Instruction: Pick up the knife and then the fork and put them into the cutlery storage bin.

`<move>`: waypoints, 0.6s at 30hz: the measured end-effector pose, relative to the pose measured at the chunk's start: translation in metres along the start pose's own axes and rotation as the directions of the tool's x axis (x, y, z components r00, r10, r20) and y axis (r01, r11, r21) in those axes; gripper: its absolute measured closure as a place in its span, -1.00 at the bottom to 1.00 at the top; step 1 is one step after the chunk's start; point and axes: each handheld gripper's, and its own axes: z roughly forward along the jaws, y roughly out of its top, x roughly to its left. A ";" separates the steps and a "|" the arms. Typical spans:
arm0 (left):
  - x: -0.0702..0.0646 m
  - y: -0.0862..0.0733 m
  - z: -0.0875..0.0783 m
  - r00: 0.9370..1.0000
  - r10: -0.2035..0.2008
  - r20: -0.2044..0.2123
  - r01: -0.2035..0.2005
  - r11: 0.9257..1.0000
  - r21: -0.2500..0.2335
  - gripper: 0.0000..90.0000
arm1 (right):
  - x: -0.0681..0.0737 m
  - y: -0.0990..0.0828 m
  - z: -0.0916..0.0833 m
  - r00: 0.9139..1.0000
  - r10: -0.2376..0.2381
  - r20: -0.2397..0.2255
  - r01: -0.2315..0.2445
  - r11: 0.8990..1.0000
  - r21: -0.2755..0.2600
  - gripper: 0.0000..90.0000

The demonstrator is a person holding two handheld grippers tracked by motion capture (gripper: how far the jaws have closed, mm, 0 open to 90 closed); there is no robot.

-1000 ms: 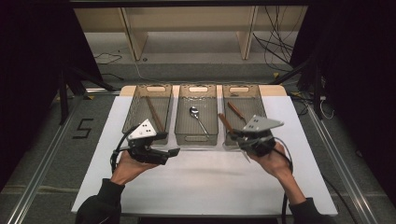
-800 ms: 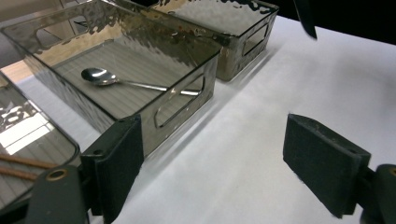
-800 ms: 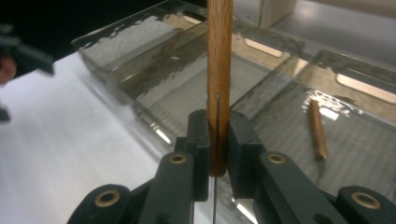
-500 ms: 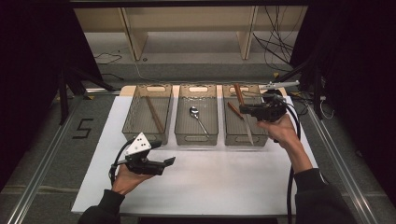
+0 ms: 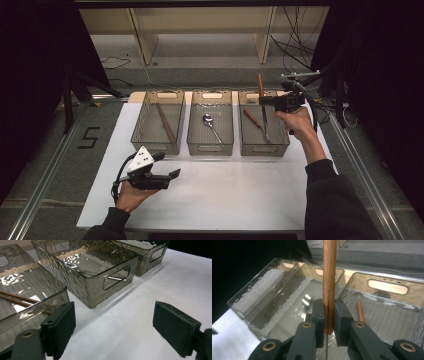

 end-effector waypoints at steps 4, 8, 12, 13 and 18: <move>-0.001 -0.004 -0.002 1.000 -0.005 -0.009 0.005 1.000 -0.015 -0.60 | -0.008 0.004 0.008 0.999 0.029 0.028 -0.029 1.000 -0.001 0.81; 0.001 -0.006 -0.004 1.000 -0.013 -0.015 0.013 1.000 -0.028 -0.62 | -0.014 0.004 0.017 0.998 0.044 0.054 -0.044 0.999 0.009 0.81; 0.001 -0.009 -0.004 1.000 -0.021 -0.012 0.021 0.999 -0.030 -0.64 | -0.019 0.002 0.025 0.995 0.055 0.082 -0.057 0.998 0.025 0.81; 0.001 -0.009 -0.004 1.000 -0.021 -0.011 0.021 0.999 -0.029 -0.65 | -0.020 0.001 0.027 0.995 0.054 0.086 -0.056 0.998 0.029 0.80; 0.002 -0.011 -0.004 0.999 -0.031 -0.009 0.030 0.999 -0.039 -0.65 | -0.021 -0.001 0.036 0.994 0.047 0.094 -0.052 0.998 0.045 0.80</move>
